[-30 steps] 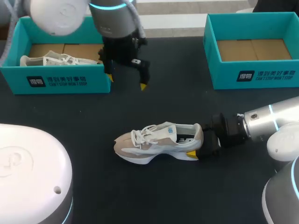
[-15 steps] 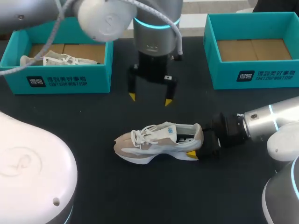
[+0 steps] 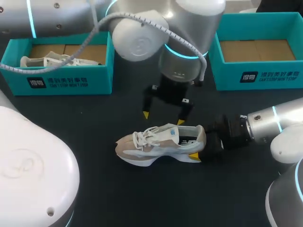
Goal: Take the shoe out of the shoebox, open the shoe tongue, remove and reinsert the insole, then place the shoe into the shoebox
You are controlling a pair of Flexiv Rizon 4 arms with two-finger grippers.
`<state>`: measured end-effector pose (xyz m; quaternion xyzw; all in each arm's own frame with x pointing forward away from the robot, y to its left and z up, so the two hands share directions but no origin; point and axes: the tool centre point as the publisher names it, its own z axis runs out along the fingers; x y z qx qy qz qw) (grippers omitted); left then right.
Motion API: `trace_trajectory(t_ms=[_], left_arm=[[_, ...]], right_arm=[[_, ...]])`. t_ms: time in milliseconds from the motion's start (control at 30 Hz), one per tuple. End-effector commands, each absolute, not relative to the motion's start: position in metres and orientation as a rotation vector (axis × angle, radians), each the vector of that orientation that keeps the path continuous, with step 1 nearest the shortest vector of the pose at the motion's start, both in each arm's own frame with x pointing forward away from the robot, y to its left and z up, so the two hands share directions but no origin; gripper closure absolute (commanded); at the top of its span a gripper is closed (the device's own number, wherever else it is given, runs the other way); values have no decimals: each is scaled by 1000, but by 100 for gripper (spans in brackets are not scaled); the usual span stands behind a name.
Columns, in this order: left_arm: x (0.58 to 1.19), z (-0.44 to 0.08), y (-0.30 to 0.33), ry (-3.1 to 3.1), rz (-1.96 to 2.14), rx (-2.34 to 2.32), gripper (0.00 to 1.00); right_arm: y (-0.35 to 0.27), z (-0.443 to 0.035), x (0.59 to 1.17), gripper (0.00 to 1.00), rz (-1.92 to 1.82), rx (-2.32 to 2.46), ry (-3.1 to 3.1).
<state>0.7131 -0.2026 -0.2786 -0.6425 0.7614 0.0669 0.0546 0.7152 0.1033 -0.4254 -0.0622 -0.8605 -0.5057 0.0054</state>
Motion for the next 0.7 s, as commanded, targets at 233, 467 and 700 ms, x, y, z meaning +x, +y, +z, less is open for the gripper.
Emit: trace_trajectory(t_ms=[233,467,700], left_arm=[[713,-278,-205,2306,212,-1947,0],[710,-285,-210,2355,256,-1963,0],[703,-303,-221,2360,258,-2013,0]], right_arm=[[108,-437,716,100,-1579,-197,-2695],[108,-437,716,100,-1579,-197,-2695],[108,-437,716,100,-1579,-197,-2695]])
